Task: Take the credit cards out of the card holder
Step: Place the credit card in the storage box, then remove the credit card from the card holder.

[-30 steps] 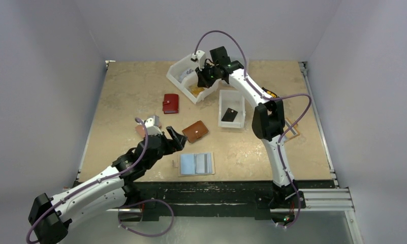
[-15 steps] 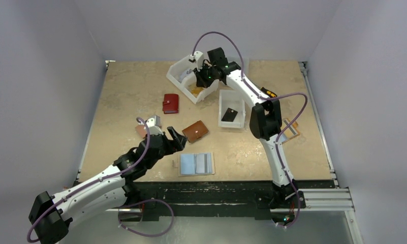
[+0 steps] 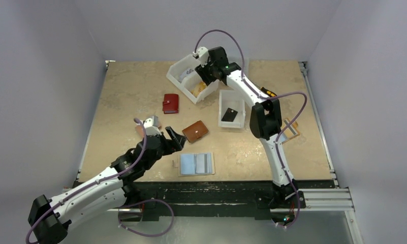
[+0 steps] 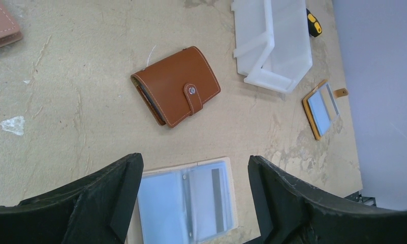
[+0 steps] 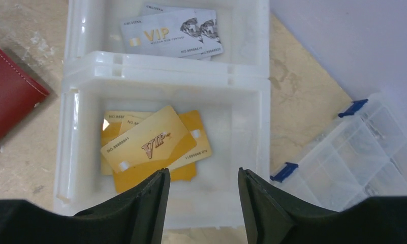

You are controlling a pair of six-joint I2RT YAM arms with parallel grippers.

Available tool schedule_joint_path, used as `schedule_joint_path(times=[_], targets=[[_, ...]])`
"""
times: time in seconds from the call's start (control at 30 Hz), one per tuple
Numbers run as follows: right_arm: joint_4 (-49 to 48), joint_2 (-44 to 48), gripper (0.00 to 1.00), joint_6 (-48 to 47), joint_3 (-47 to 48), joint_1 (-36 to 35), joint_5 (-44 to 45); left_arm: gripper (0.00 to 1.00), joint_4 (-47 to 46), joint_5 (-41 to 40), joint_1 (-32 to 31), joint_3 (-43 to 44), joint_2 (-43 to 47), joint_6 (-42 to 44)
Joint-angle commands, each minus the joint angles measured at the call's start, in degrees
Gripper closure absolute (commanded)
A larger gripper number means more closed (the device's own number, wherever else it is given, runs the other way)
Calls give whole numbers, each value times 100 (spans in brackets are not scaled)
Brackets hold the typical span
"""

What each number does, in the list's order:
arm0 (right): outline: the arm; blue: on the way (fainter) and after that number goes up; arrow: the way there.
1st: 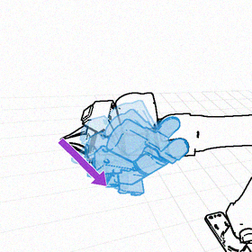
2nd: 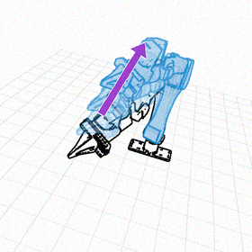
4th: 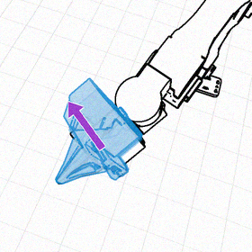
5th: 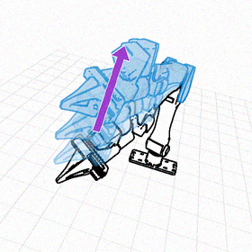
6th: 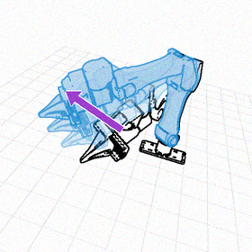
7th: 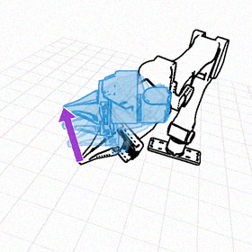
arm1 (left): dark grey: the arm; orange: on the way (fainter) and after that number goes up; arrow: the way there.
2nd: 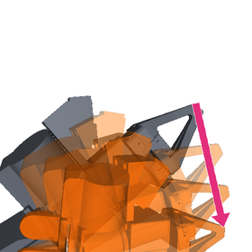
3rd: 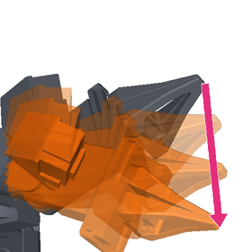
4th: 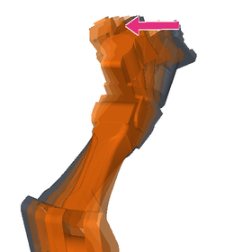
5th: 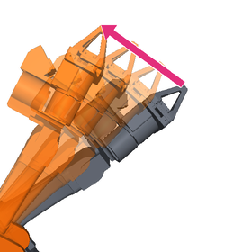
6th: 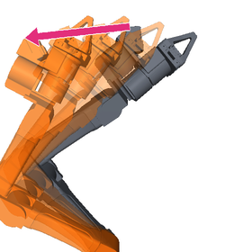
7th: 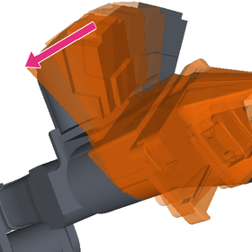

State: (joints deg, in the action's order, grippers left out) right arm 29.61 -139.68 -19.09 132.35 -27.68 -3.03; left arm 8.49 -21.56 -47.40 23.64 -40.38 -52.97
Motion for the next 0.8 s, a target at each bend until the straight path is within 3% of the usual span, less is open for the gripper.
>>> schedule_joint_path(times=[0.0, 0.13, 0.27, 0.53, 0.77], targets=[[-82, 900, 41, 62, -170, 24, -118, 19, -97, -85, 6, -21, 218, -67], [212, 1492, 40, -30, -626, 20, -663, 17, -135, -106, 11, -101, 411, -203], [501, 2306, 40, -139, -1331, 64, -1326, 1, -183, -226, 11, -155, 554, -494], [519, 4421, 41, -318, -3777, 396, -3075, 1, -613, 292, 5, 114, 30, -459], [101, 6315, 36, -561, -5883, 775, -3544, 1, -742, 878, 6, 564, -897, -344]])
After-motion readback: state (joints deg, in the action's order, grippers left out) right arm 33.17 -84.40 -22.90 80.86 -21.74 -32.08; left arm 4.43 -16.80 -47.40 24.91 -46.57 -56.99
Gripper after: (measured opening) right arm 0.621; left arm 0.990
